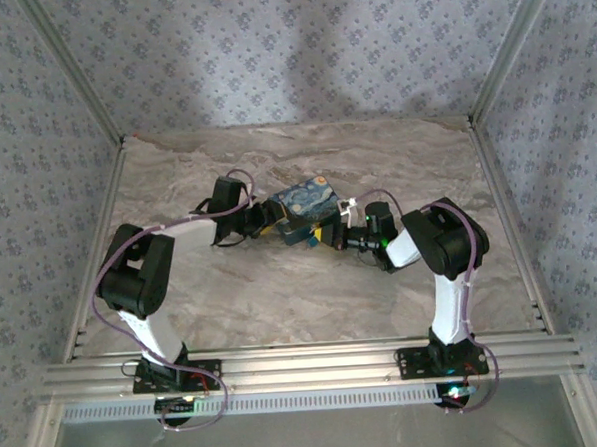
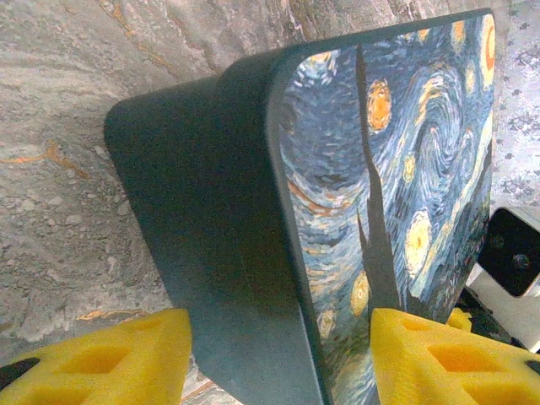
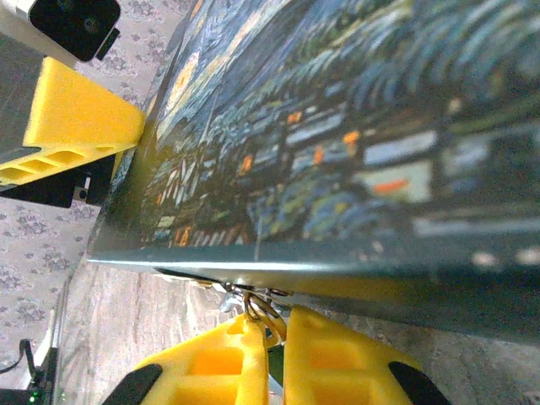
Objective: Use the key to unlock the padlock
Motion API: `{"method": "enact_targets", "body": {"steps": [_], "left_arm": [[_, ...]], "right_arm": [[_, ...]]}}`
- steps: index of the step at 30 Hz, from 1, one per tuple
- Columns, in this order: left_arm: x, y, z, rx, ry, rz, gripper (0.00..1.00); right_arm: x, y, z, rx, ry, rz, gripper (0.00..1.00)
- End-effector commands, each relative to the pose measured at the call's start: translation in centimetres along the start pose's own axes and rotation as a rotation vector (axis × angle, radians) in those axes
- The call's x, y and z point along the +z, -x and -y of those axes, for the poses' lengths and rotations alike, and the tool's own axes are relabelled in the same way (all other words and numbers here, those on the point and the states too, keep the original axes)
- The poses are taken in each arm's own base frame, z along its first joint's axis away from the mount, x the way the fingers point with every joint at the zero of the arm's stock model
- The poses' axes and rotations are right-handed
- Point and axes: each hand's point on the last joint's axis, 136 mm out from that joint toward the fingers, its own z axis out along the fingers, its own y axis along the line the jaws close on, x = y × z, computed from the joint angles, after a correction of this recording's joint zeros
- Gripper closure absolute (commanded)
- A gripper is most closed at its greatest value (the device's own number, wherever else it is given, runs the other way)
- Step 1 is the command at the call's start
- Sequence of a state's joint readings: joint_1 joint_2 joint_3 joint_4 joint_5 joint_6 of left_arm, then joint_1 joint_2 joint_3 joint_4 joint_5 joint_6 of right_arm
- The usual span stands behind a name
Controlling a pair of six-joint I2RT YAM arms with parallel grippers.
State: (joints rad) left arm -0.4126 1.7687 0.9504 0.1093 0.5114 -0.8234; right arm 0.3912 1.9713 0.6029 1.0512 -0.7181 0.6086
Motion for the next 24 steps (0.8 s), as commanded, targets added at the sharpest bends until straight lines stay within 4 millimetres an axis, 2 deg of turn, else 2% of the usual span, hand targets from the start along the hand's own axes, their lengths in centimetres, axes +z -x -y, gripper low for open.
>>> {"method": "enact_targets", "body": {"steps": [1,24], "left_arm": [[-0.1,-1.4,-1.9,-0.027,0.072,-0.024,0.43],[-0.1,-2.0,-2.3,-0.029,0.074,-0.030,0.43]], "right_arm": [[-0.1,-0.3,0.3,-0.002,-0.015,-0.001,0.98],[-1.7,2.0,0.6,0.102,-0.023,0.127,1.00]]}}
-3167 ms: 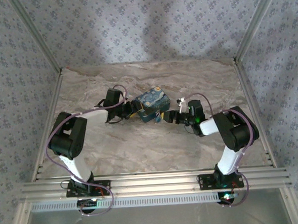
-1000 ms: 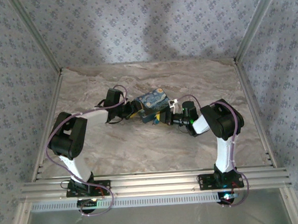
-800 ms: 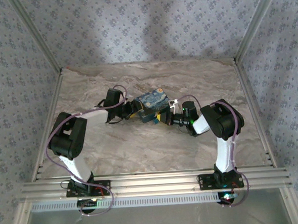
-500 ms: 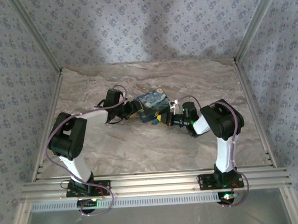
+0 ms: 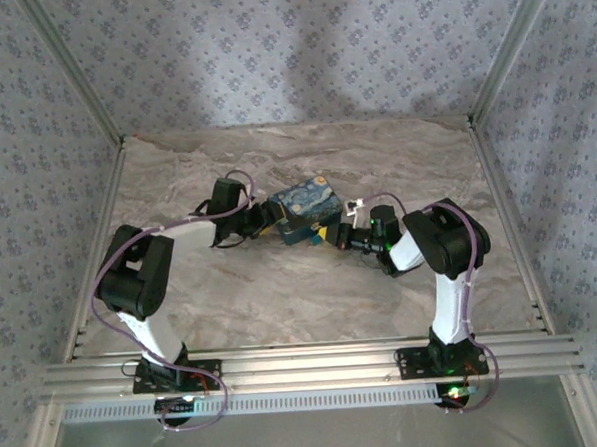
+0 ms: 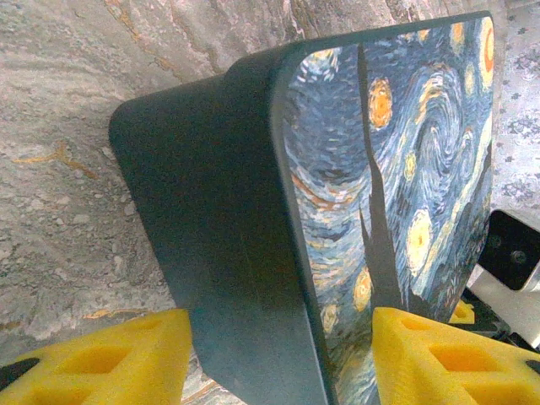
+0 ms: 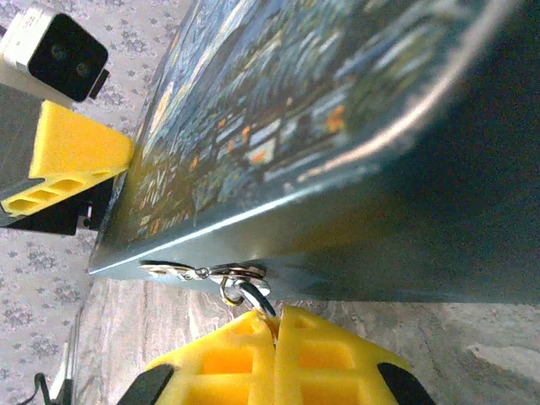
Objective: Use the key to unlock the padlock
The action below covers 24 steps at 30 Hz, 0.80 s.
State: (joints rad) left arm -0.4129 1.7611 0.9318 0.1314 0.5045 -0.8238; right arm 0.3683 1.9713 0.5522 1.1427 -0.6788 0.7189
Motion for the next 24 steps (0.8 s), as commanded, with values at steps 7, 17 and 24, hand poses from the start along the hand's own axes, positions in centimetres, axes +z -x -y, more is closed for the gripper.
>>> {"method": "enact_targets", "body": {"steps": [7,17,24], "left_arm": [[-0.1,-1.9,-1.9,-0.028,0.072,-0.036,0.42],[-1.2,-0.9,-0.4,0.002,0.042,0.006,0.35],[-4.1,0.7,0.8,0.049,0.039,0.097,0.29]], "right_arm": [[-1.0,1.8,-0.1,0.030,-0.008,0.088,1.00],[-2.8,1.3,0.9,0.021,-0.071,0.095,1.00],[-4.7,1.0,0.4,-0.026,-0.112,0.087,1.00]]}}
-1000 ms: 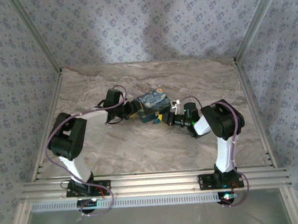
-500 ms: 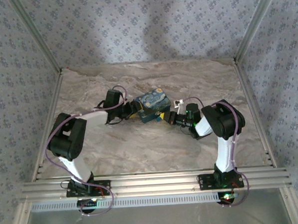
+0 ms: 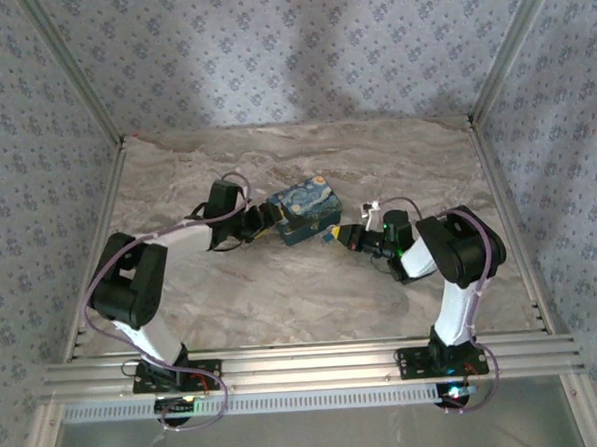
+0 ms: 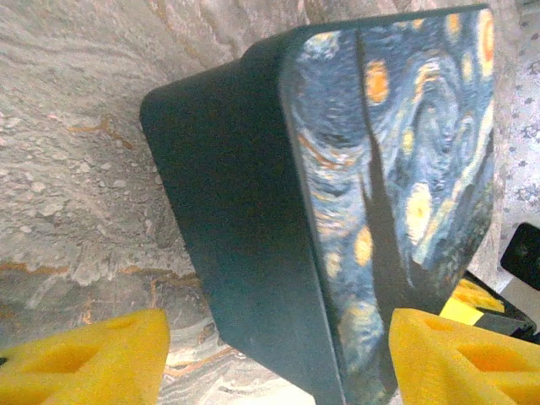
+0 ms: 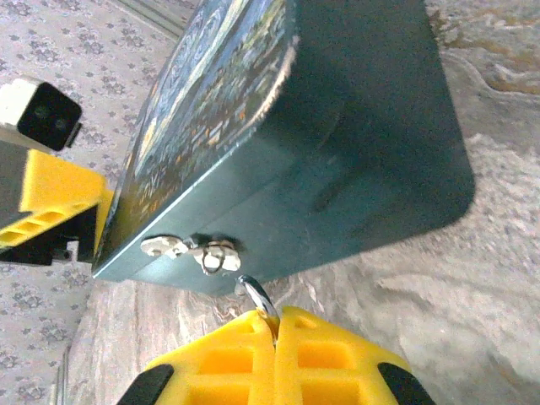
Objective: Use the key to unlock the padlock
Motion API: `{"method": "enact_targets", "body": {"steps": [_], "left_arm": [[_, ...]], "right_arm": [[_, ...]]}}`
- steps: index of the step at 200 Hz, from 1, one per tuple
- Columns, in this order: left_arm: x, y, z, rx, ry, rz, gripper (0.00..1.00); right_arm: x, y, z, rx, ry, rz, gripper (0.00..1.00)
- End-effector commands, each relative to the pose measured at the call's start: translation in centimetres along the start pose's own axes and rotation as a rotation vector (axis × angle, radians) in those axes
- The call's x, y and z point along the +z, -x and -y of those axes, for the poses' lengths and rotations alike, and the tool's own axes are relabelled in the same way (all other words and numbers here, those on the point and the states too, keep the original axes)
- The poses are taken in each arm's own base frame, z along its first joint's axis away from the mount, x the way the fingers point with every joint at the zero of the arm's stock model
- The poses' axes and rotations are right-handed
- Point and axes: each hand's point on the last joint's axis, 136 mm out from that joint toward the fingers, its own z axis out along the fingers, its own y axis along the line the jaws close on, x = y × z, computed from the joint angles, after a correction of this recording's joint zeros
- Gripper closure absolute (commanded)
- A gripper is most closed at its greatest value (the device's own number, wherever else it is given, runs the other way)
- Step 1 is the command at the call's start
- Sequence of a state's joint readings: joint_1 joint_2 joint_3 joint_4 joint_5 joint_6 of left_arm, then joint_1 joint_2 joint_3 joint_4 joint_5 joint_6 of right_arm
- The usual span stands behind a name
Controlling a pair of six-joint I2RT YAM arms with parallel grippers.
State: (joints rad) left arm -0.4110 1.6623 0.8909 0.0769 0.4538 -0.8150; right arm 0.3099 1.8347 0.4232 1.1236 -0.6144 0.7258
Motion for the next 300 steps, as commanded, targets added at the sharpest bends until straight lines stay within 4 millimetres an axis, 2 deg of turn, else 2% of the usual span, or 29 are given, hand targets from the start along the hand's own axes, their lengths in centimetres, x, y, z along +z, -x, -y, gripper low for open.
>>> {"method": "enact_targets", "body": {"steps": [1,51,87,124,146,188,227,276,300], "left_arm": [[-2.3,1.1,0.7,0.044,0.009,0.069,0.28],[-6.5,2.5,0.4,0.092,0.043,0.208,0.24],[-10.7,3.4,0.4,0.180,0.099,0.370,0.13],[-14.5,3.8,0.1,0.249,0.146,0.492,0.06],[-16.1,3.9,-0.2,0.275,0.164,0.548,0.05],[-18.5,4.2,-1.5,0.287,0.227,0.661,0.03],[-20.0,4.1,-2.3,0.285,0.244,0.734,0.02],[-20.1,3.8,-2.7,0.282,0.249,0.734,0.02],[-20.1,3.8,-2.6,0.283,0.248,0.733,0.02]], "right_arm": [[-1.1,0.4,-0.5,-0.069,-0.030,0.006,1.00],[-3.3,0.7,-2.6,-0.155,-0.077,-0.028,1.00],[-5.3,1.0,-4.7,-0.210,-0.136,-0.092,1.00],[-8.2,-0.5,-5.2,-0.214,-0.309,-0.265,1.00],[-9.5,-1.2,-5.7,-0.185,-0.342,-0.306,1.00],[-12.1,-3.2,-6.4,-0.112,-0.387,-0.354,1.00],[-13.7,-6.0,-6.0,-0.033,-0.435,-0.450,1.00],[-14.8,-9.0,-5.6,0.058,-0.491,-0.600,1.00],[-14.3,-10.0,-5.3,0.073,-0.489,-0.657,1.00]]}}
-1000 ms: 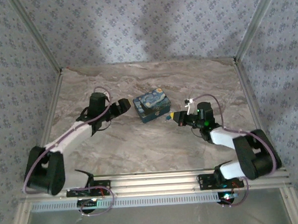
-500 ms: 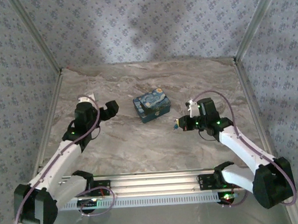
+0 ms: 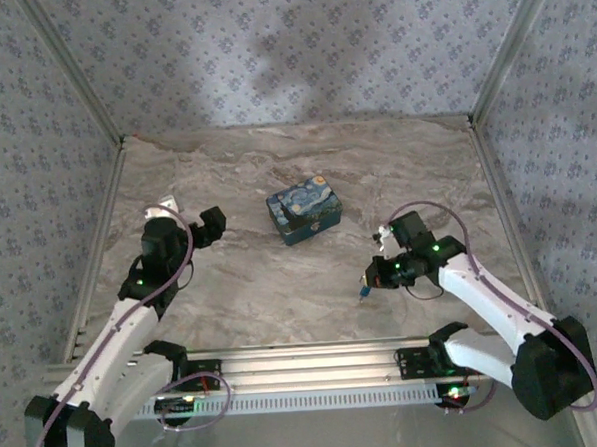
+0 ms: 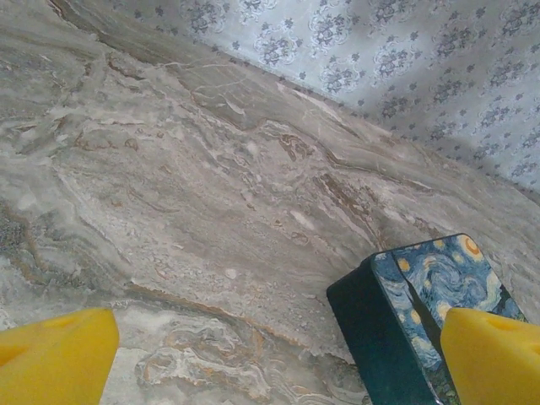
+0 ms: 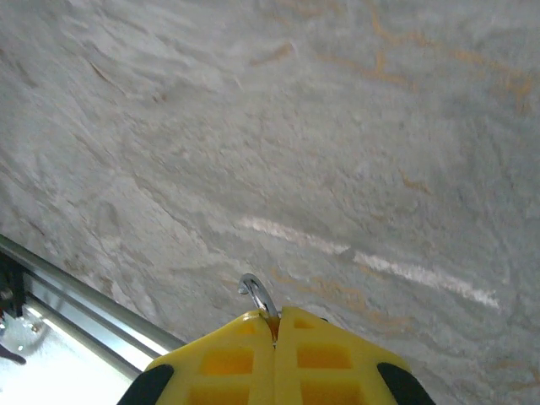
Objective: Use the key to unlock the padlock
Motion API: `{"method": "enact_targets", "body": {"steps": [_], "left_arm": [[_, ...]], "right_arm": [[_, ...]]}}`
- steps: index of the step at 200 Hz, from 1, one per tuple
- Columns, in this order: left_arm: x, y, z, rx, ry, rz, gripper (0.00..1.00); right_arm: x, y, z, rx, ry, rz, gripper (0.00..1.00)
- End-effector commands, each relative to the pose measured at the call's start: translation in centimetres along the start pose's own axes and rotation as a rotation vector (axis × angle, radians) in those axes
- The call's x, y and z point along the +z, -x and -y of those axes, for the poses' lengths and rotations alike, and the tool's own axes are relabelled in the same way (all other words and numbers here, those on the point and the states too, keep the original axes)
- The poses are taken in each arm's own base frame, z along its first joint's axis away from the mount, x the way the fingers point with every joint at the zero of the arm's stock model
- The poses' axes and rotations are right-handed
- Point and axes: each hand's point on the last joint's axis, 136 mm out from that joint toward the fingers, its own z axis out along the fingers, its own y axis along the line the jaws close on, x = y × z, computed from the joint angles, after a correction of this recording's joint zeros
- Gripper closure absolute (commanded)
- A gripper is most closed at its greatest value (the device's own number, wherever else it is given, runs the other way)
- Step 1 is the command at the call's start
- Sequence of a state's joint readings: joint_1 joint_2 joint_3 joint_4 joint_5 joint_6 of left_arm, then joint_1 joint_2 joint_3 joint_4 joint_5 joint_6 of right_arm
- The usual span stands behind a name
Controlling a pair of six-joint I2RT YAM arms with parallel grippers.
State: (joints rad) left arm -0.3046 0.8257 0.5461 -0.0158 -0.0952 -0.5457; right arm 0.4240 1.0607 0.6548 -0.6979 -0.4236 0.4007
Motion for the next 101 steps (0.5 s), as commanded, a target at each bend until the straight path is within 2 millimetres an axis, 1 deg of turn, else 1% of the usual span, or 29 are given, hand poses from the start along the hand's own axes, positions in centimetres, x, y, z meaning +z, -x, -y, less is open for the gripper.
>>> {"method": "enact_targets", "body": {"steps": [1,39,81,97,101], "left_arm": [[-0.1,0.1,-0.4,0.014,0.010,0.015,0.02],[-0.2,0.1,-0.3,0.012,0.007,0.013,0.02],[-0.4,0.0,-0.4,0.012,0.008,0.009,0.02],[-0.4,0.0,-0.4,0.011,0.010,0.008,0.02],[-0.4,0.0,-0.4,0.011,0.010,0.008,0.02]], "right_arm": [[0.3,-1.2,-0.4,0.030,-0.001,-0.089,1.00],[1.9,-1.3,0.0,-0.001,-0.028,-0.135,1.00],[3.8,-0.6,0.0,0.010,-0.006,-0.138,1.00],[4.3,-0.8,0.3,0.019,-0.011,-0.156,1.00],[4.5,-0.3,0.1,0.010,-0.003,-0.139,1.00]]}}
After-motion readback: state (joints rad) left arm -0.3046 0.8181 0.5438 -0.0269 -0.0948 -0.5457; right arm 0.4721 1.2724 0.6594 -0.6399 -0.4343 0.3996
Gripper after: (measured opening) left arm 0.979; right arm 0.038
